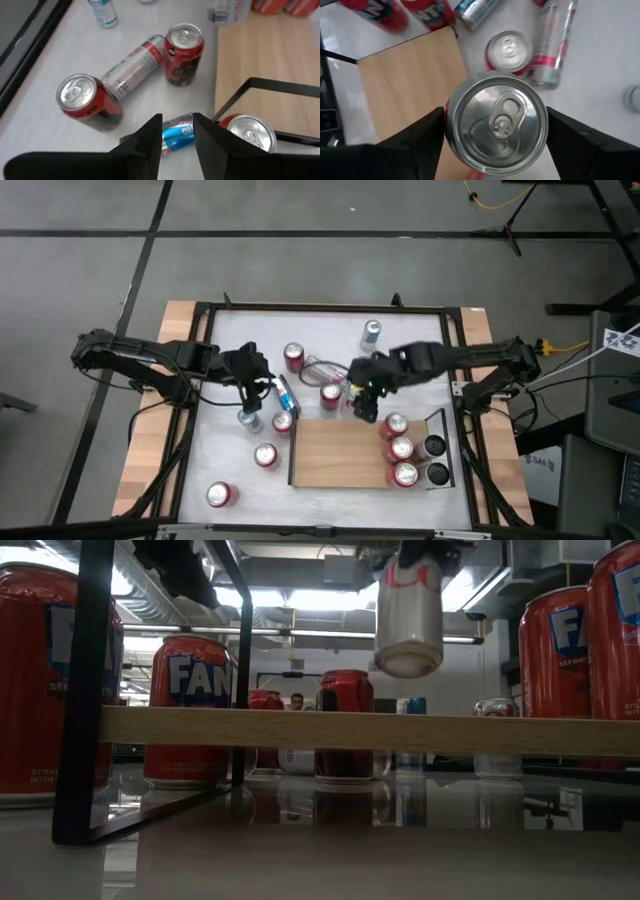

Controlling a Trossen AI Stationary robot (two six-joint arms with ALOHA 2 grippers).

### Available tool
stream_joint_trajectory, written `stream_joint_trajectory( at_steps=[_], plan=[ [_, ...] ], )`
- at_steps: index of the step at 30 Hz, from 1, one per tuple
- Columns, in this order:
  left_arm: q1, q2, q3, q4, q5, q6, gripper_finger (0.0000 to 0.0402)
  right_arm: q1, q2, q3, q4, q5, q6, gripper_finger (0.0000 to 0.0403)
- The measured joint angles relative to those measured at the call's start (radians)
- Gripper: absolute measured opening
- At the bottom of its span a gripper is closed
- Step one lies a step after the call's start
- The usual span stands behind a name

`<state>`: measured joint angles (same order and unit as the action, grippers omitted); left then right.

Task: Place canned beverage on shelf
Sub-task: Put the top center silver soda can on the shelf

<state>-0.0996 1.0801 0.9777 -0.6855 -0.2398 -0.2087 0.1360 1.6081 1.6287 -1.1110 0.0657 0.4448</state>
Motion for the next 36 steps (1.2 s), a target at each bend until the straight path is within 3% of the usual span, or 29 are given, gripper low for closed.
stream_joint_trajectory(
  at_steps=[11, 16, 30, 36],
  plan=[
    [-0.058, 0.000, -0.022, 0.029, -0.002, 0.001, 0.0099, 0.200, 0.000, -0.005, -0.041, 0.240, 0.285, 0.0287],
    [-0.080, 0.000, -0.022, 0.047, -0.003, 0.002, 0.0099, 0.253, 0.000, -0.017, -0.032, 0.298, 0.367, 0.0287],
    [-0.124, 0.000, -0.022, 0.052, -0.006, 0.000, 0.0099, 0.269, 0.001, -0.175, 0.093, 0.308, 0.424, 0.0287],
    [-0.130, 0.000, -0.022, 0.052, -0.006, -0.001, 0.0099, 0.270, 0.001, -0.221, 0.092, 0.253, 0.444, 0.0287]
  ],
)
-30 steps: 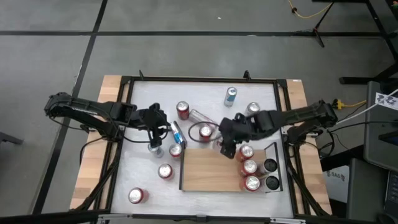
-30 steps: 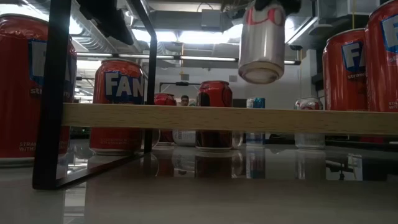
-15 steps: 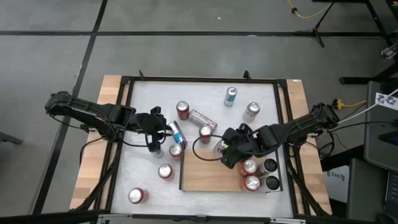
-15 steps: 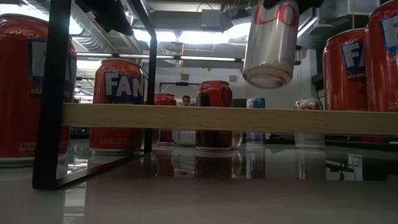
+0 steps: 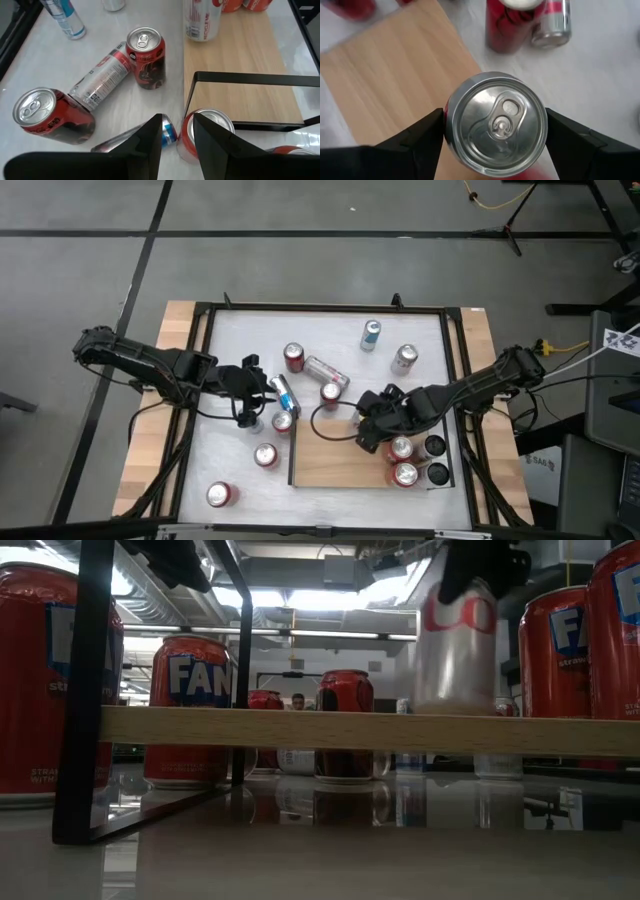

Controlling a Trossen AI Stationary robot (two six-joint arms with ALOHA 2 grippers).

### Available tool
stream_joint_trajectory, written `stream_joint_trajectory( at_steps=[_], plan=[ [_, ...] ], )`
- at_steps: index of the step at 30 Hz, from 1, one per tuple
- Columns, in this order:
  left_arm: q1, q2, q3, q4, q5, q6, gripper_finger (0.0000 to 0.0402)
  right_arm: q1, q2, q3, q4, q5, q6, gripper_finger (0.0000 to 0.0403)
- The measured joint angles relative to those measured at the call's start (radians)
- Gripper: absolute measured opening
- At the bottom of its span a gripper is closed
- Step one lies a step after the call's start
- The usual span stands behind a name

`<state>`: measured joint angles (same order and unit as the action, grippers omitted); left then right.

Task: Place canned beverage on shelf
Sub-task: Put the top center silver soda can on the shelf

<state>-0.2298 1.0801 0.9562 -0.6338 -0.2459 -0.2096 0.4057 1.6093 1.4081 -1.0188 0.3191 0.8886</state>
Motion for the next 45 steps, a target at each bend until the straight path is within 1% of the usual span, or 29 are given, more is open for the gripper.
stream_joint_trajectory(
  at_steps=[7, 19, 24, 29, 45],
  plan=[
    [0.000, 0.000, 0.000, 0.000, 0.000, 0.000, 0.0099, 0.000, -0.004, -0.035, 0.003, -0.024, -0.002, 0.0287],
    [0.000, 0.000, 0.000, 0.000, -0.001, 0.000, 0.0099, 0.000, -0.004, -0.040, -0.006, -0.017, -0.007, 0.0287],
    [0.000, 0.000, 0.000, 0.000, -0.001, 0.000, 0.0099, 0.000, -0.002, -0.012, -0.089, -0.028, -0.011, 0.0287],
    [0.000, 0.000, 0.000, 0.000, -0.001, -0.001, 0.0099, 0.000, 0.000, 0.001, -0.115, -0.052, -0.011, 0.0287],
    [0.000, 0.000, 0.000, 0.000, -0.001, -0.001, 0.0099, 0.000, 0.000, 0.004, -0.107, -0.069, -0.012, 0.0287]
  ],
)
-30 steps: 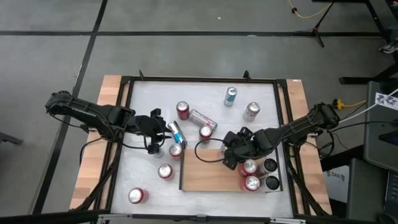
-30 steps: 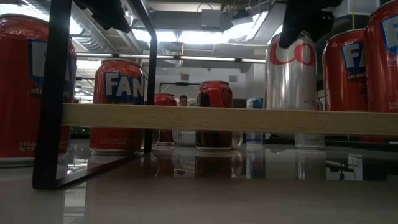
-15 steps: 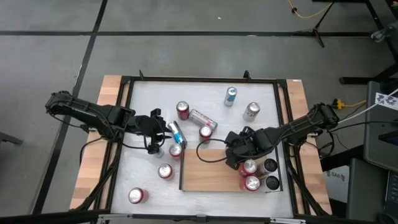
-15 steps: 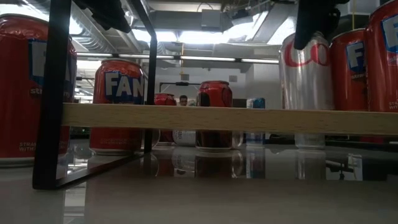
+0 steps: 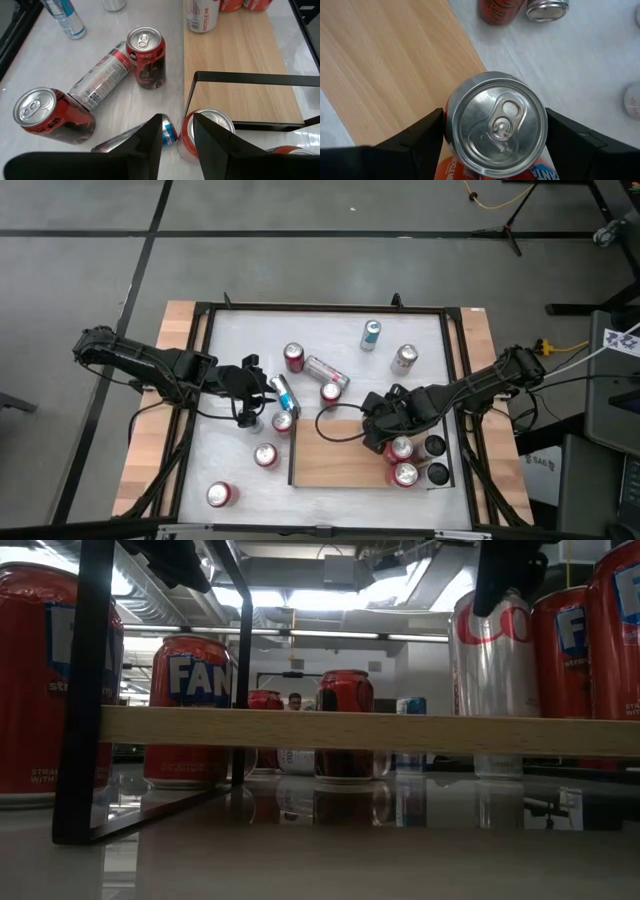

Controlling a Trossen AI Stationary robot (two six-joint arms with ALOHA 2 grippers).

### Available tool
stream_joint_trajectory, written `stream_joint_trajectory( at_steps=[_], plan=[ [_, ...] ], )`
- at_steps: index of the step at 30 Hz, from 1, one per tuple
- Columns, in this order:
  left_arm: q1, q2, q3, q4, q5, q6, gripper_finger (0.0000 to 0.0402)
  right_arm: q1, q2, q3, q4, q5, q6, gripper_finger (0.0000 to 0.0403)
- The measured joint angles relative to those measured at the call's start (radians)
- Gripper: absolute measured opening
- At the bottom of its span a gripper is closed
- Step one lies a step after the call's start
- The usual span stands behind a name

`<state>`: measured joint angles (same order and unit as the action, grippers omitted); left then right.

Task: Place canned beverage on shelf
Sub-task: Put the top center silver soda can on the shelf

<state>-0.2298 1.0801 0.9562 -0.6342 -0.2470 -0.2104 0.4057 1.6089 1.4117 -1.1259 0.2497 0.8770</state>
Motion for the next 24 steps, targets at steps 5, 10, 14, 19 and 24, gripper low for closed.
stream_joint_trajectory(
  at_steps=[5, 10, 14, 19, 24],
  plan=[
    [0.000, 0.000, 0.000, 0.000, 0.000, 0.000, 0.0099, 0.000, 0.000, 0.000, 0.000, 0.000, 0.000, 0.0287],
    [0.000, 0.000, 0.000, 0.000, 0.000, 0.000, 0.0099, 0.000, 0.000, 0.000, 0.001, 0.000, 0.000, 0.0289],
    [0.000, 0.000, 0.000, 0.000, 0.000, 0.000, 0.0099, 0.000, 0.000, 0.000, 0.001, -0.006, 0.000, 0.0312],
    [0.000, 0.000, 0.000, 0.000, 0.000, 0.000, 0.0099, 0.000, -0.002, 0.002, 0.004, -0.003, 0.000, 0.0361],
    [0.000, 0.000, 0.000, 0.000, 0.001, 0.000, 0.0099, 0.000, -0.002, 0.002, 0.003, 0.002, 0.000, 0.0387]
  ],
)
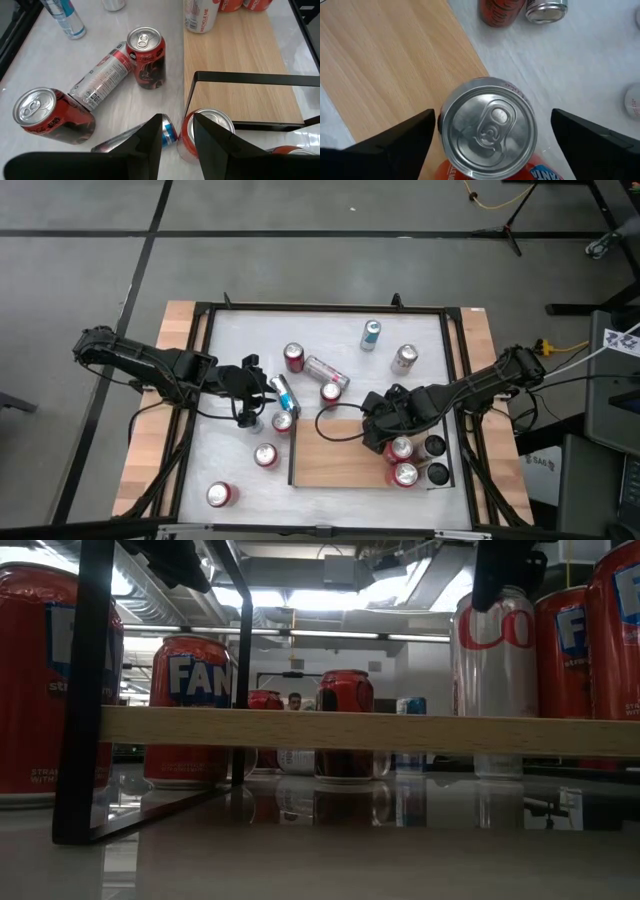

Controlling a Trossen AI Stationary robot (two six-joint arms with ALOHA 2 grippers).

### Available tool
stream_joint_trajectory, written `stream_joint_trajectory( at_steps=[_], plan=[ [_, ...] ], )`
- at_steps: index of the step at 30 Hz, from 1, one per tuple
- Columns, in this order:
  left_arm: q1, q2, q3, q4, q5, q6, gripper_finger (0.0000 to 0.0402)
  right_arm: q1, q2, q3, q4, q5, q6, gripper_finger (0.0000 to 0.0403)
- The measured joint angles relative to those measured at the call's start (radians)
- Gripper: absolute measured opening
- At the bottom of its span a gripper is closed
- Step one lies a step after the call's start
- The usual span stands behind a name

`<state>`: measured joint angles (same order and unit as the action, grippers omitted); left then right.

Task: Place canned beverage on shelf
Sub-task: Put the top center silver soda can on the shelf, then adjust the silver soda can on the shelf

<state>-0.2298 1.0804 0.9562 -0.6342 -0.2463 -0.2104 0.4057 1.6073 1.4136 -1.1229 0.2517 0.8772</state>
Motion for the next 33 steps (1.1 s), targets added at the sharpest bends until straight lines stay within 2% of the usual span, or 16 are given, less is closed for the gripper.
stream_joint_trajectory(
  at_steps=[8, 16, 28, 33],
  plan=[
    [0.000, 0.000, 0.000, 0.000, 0.000, -0.023, 0.0099, -0.001, -0.010, 0.000, -0.008, 0.035, 0.000, 0.0392],
    [0.000, 0.000, 0.000, 0.000, 0.000, -0.024, 0.0099, -0.045, -0.099, 0.000, -0.042, 0.043, -0.084, 0.0392],
    [0.000, 0.000, 0.000, 0.084, -0.033, -0.026, 0.0099, -0.267, -0.313, 0.000, -0.122, 0.053, -0.406, 0.0392],
    [0.000, 0.000, 0.000, 0.157, -0.034, -0.026, 0.0099, -0.339, -0.347, 0.000, -0.116, 0.040, -0.552, 0.0392]
  ],
)
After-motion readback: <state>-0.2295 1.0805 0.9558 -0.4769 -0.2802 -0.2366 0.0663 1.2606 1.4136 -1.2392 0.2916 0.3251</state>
